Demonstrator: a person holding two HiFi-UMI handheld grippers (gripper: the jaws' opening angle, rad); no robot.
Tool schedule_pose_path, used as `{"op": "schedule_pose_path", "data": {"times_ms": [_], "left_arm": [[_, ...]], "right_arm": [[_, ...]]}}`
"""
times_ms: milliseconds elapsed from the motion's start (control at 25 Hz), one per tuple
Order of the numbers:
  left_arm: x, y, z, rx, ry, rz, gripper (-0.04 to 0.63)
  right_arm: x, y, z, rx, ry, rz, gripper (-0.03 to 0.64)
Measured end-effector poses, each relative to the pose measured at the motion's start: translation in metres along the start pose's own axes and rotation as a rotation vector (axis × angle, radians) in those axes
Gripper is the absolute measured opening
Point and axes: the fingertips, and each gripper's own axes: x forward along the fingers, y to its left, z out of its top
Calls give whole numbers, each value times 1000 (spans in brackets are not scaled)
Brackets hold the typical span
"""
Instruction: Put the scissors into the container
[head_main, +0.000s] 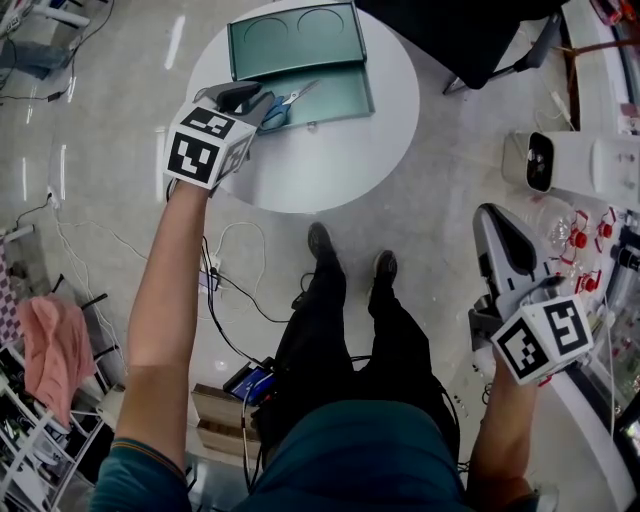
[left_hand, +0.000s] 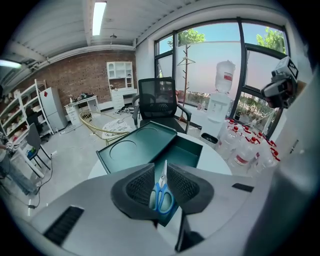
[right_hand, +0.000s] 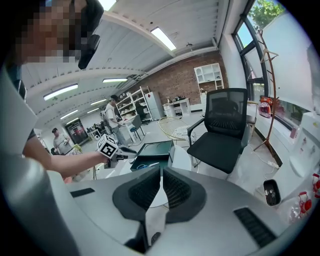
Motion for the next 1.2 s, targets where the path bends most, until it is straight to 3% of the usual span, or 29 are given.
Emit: {"op": "schedule_pose_path", "data": {"times_ms": [280,600,1200], "left_arm": [[-60,-5,42,15,-67,51,84],[-182,-23,89,33,-176,127,83],[-410,-109,200,100,-470,264,78]], "right_arm": [[-30,16,38,-44,-42,31,41],[-85,62,88,-140,-113,68,40],[-191,102,157,-249,-222,126,37]]}}
